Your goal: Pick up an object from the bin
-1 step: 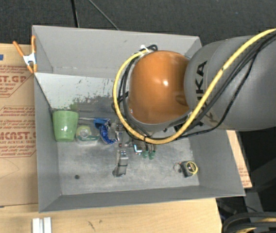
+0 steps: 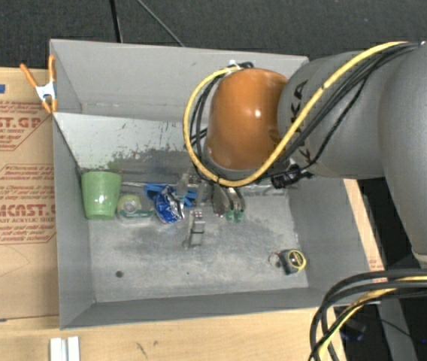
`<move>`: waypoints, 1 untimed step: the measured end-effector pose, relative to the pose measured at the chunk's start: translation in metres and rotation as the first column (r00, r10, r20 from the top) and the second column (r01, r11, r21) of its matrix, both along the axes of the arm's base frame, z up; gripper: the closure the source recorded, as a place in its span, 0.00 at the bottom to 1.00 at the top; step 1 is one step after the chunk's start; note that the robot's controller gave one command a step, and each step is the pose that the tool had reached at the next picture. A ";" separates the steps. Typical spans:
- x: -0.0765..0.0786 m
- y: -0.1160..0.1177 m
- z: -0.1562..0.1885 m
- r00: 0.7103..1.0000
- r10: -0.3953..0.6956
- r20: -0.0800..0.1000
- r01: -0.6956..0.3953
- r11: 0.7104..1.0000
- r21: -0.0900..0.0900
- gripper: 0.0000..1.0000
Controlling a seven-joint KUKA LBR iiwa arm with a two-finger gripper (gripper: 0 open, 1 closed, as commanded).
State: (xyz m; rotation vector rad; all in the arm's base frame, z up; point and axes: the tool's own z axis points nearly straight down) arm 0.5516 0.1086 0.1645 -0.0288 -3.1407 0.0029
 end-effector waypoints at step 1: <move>0.026 0.011 -0.094 1.000 0.022 0.001 -0.022 1.000 0.003 0.00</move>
Offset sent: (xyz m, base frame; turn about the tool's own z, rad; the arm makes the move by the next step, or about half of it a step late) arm 0.0260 0.0105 -0.0901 -0.0207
